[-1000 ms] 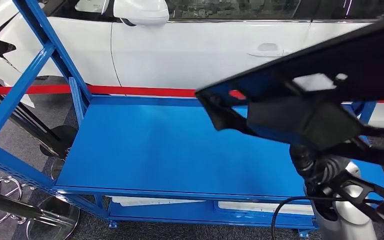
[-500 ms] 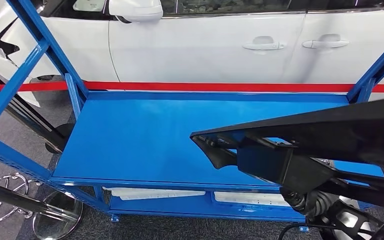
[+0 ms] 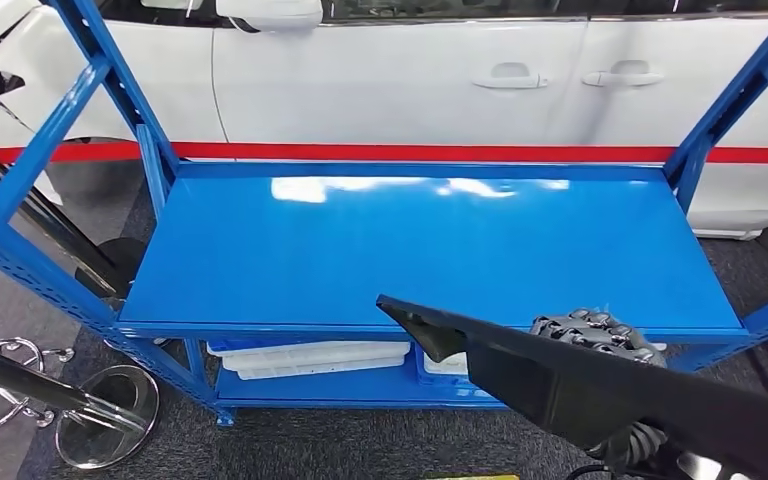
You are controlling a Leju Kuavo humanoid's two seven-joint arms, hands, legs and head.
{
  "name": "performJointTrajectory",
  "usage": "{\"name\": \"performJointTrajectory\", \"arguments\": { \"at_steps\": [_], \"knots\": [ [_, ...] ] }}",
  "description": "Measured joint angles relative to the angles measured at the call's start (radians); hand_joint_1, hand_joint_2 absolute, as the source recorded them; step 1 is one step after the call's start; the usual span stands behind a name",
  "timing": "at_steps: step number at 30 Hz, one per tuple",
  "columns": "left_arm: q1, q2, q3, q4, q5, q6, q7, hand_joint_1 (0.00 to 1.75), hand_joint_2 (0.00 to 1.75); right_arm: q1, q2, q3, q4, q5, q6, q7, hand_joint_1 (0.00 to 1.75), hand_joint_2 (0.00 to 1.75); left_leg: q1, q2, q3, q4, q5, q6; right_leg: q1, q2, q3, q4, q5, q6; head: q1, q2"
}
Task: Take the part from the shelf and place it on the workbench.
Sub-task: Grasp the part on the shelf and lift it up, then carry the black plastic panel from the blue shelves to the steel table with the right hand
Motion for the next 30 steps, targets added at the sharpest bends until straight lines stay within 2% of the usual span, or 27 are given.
{"name": "performJointTrajectory", "arguments": {
  "at_steps": [1,2,3,4,5,6,7,8,9,11,12,13,14,15,16,18,19,20,21,23,24,25,26,27,28,29,30],
  "knots": [
    [0.000,0.000,0.000,0.000,0.000,-0.001,0.000,0.00,1.75,0.001,0.000,0.000,0.000,0.002,0.000,0.000,1.75,1.75,0.001,0.009,-0.009,0.005,0.003,-0.003,-0.003,-0.009,0.044,-0.052,0.029,0.003,0.000,0.000],
    [0.000,0.000,0.000,0.000,-0.001,-0.002,0.000,0.00,1.75,0.002,0.000,0.000,0.000,0.004,0.001,0.000,1.75,1.75,0.000,0.017,-0.015,0.008,0.006,-0.007,-0.005,-0.028,0.100,-0.126,0.051,0.006,0.000,0.000],
    [0.000,0.000,0.000,0.000,-0.002,-0.003,-0.001,0.00,1.75,0.001,0.000,0.000,-0.001,0.008,0.002,0.000,1.75,1.75,-0.001,0.025,-0.019,0.013,0.008,-0.011,-0.002,-0.047,0.150,-0.201,0.060,0.006,0.000,0.000],
    [0.000,0.000,0.000,0.000,-0.002,-0.005,-0.003,0.00,1.75,0.001,0.000,0.001,-0.002,0.012,0.004,-0.001,1.75,1.75,-0.003,0.032,-0.022,0.018,0.010,-0.016,-0.001,-0.062,0.184,-0.257,0.061,0.002,0.000,0.000],
    [0.000,0.000,0.000,0.000,-0.002,-0.008,-0.006,0.00,1.75,0.001,0.000,0.001,-0.004,0.016,0.006,-0.002,1.75,1.75,-0.005,0.039,-0.024,0.022,0.013,-0.021,0.002,-0.068,0.200,-0.290,0.057,-0.003,0.000,0.000],
    [-0.001,0.000,0.000,0.000,-0.003,-0.011,-0.009,0.00,1.75,0.000,0.000,0.002,-0.005,0.020,0.009,-0.003,1.75,1.75,-0.005,0.048,-0.027,0.025,0.016,-0.026,0.004,-0.060,0.201,-0.303,0.055,-0.009,0.000,0.000],
    [-0.002,0.000,0.000,0.000,-0.004,-0.014,-0.012,0.00,1.75,0.000,0.000,0.004,-0.007,0.023,0.010,-0.004,1.75,1.75,-0.005,0.051,-0.031,0.028,0.016,-0.031,0.002,-0.051,0.196,-0.305,0.057,-0.017,0.000,0.000],
    [-0.003,0.000,0.000,0.000,-0.006,-0.017,-0.015,0.00,1.75,-0.001,0.000,0.006,-0.008,0.028,0.011,-0.005,1.75,1.75,-0.002,0.040,-0.037,0.037,0.004,-0.038,0.000,-0.042,0.189,-0.306,0.061,-0.025,0.000,0.000],
    [-0.004,-0.001,0.000,0.000,-0.008,-0.020,-0.018,0.00,1.75,-0.002,0.000,0.008,-0.009,0.033,0.009,-0.005,1.75,1.75,0.002,0.019,-0.048,0.062,-0.022,-0.045,-0.003,-0.035,0.180,-0.306,0.067,-0.034,-0.001,0.000],
    [-0.004,-0.001,0.000,0.000,-0.012,-0.023,-0.023,0.00,1.75,-0.005,0.000,0.014,-0.011,0.042,0.000,-0.002,1.75,1.75,0.009,-0.033,-0.085,0.172,-0.112,-0.058,-0.003,-0.024,0.156,-0.299,0.078,-0.048,-0.001,0.000],
    [-0.003,-0.001,0.000,0.000,-0.013,-0.023,-0.025,0.00,1.75,-0.005,0.000,0.016,-0.011,0.046,-0.004,-0.002,1.75,1.75,0.011,-0.047,-0.105,0.245,-0.155,-0.061,-0.002,-0.019,0.143,-0.293,0.083,-0.051,-0.001,0.000],
    [-0.003,-0.002,0.000,0.000,-0.015,-0.023,-0.026,0.00,1.75,-0.005,-0.001,0.018,-0.011,0.048,-0.006,-0.001,1.75,1.75,0.012,-0.052,-0.119,0.304,-0.181,-0.062,0.000,-0.014,0.131,-0.289,0.089,-0.053,-0.001,0.000],
    [-0.003,-0.002,0.000,0.000,-0.017,-0.023,-0.027,0.00,1.75,-0.005,-0.001,0.019,-0.011,0.049,-0.007,-0.001,1.75,1.75,0.011,-0.054,-0.119,0.334,-0.185,-0.061,0.002,-0.009,0.120,-0.285,0.095,-0.054,-0.001,0.000],
    [-0.003,-0.003,0.000,0.000,-0.018,-0.023,-0.027,0.00,1.75,-0.005,-0.001,0.020,-0.011,0.049,-0.007,-0.001,1.75,1.75,0.011,-0.054,-0.102,0.326,-0.168,-0.056,0.005,-0.005,0.110,-0.282,0.101,-0.054,-0.001,0.000],
    [-0.004,-0.003,0.000,0.000,-0.019,-0.023,-0.027,0.00,1.75,-0.005,-0.001,0.020,-0.011,0.049,-0.007,-0.001,1.75,1.75,0.008,-0.056,-0.067,0.281,-0.137,-0.049,0.008,-0.001,0.102,-0.281,0.107,-0.053,-0.001,0.000],
    [-0.005,-0.002,0.000,0.000,-0.019,-0.024,-0.029,0.00,1.75,-0.005,-0.001,0.021,-0.011,0.049,-0.006,-0.002,1.75,1.75,-0.001,-0.064,0.030,0.127,-0.086,-0.023,0.010,0.005,0.090,-0.281,0.121,-0.051,-0.001,0.000],
    [-0.006,-0.001,0.000,0.000,-0.019,-0.024,-0.030,0.00,1.75,-0.005,-0.001,0.021,-0.012,0.049,-0.006,-0.003,1.75,1.75,-0.005,-0.068,0.070,0.058,-0.079,-0.014,0.009,0.006,0.087,-0.282,0.128,-0.048,-0.001,0.000],
    [-0.007,0.000,0.000,0.000,-0.019,-0.024,-0.031,0.00,1.75,-0.005,-0.002,0.022,-0.012,0.048,-0.005,-0.004,1.75,1.75,-0.010,-0.071,0.094,0.012,-0.080,-0.008,0.007,0.007,0.083,-0.282,0.135,-0.043,0.000,0.000],
    [-0.007,0.000,0.001,0.000,-0.020,-0.025,-0.032,0.00,1.75,-0.005,-0.003,0.022,-0.012,0.046,-0.003,-0.006,1.75,1.75,-0.013,-0.071,0.103,-0.010,-0.084,-0.007,0.004,0.007,0.079,-0.284,0.143,-0.037,-0.001,0.000],
    [-0.007,-0.001,0.001,0.000,-0.020,-0.024,-0.033,0.00,1.75,-0.003,-0.008,0.023,-0.013,0.040,0.006,-0.009,1.75,1.75,-0.013,-0.067,0.097,-0.027,-0.062,-0.006,0.003,0.008,0.071,-0.287,0.149,-0.026,-0.001,0.000],
    [-0.007,-0.002,0.001,0.000,-0.021,-0.024,-0.032,0.00,1.75,-0.003,-0.011,0.024,-0.014,0.035,0.012,-0.011,1.75,1.75,-0.010,-0.063,0.091,-0.034,-0.047,-0.003,0.004,0.009,0.064,-0.275,0.130,-0.021,0.000,0.000],
    [-0.007,-0.004,0.002,0.000,-0.023,-0.024,-0.031,0.00,1.75,-0.002,-0.015,0.024,-0.014,0.030,0.018,-0.012,1.75,1.75,-0.007,-0.059,0.083,-0.039,-0.034,0.000,0.005,0.009,0.052,-0.244,0.093,-0.017,0.000,0.000],
    [-0.007,-0.007,0.002,0.000,-0.026,-0.023,-0.029,0.00,1.75,-0.001,-0.018,0.024,-0.014,0.025,0.024,-0.012,1.75,1.75,-0.006,-0.055,0.072,-0.035,-0.026,0.002,0.004,0.008,0.034,-0.190,0.043,-0.014,0.000,0.000],
    [-0.007,-0.010,0.002,0.000,-0.029,-0.022,-0.028,0.00,1.75,0.001,-0.021,0.024,-0.014,0.021,0.030,-0.013,1.75,1.75,-0.006,-0.053,0.057,-0.027,-0.021,0.004,0.004,0.007,0.016,-0.122,-0.006,-0.011,0.000,0.000],
    [-0.006,-0.012,0.002,0.000,-0.031,-0.021,-0.026,0.00,1.75,0.004,-0.023,0.024,-0.014,0.017,0.035,-0.013,1.75,1.75,-0.006,-0.050,0.041,-0.016,-0.017,0.004,0.003,0.007,0.000,-0.055,-0.036,-0.007,0.000,0.000],
    [-0.006,-0.014,0.002,0.000,-0.033,-0.020,-0.024,0.00,1.75,0.008,-0.024,0.024,-0.014,0.014,0.040,-0.014,1.75,1.75,-0.006,-0.047,0.024,-0.006,-0.013,0.004,0.002,0.007,-0.005,-0.008,-0.043,-0.003,0.000,0.000],
    [-0.006,-0.015,0.002,0.000,-0.035,-0.019,-0.023,0.00,1.75,0.011,-0.025,0.024,-0.014,0.011,0.043,-0.015,1.75,1.75,-0.005,-0.045,0.009,0.003,-0.009,0.002,0.000,0.007,0.004,0.007,-0.027,0.000,0.000,0.000]
  ]
}}
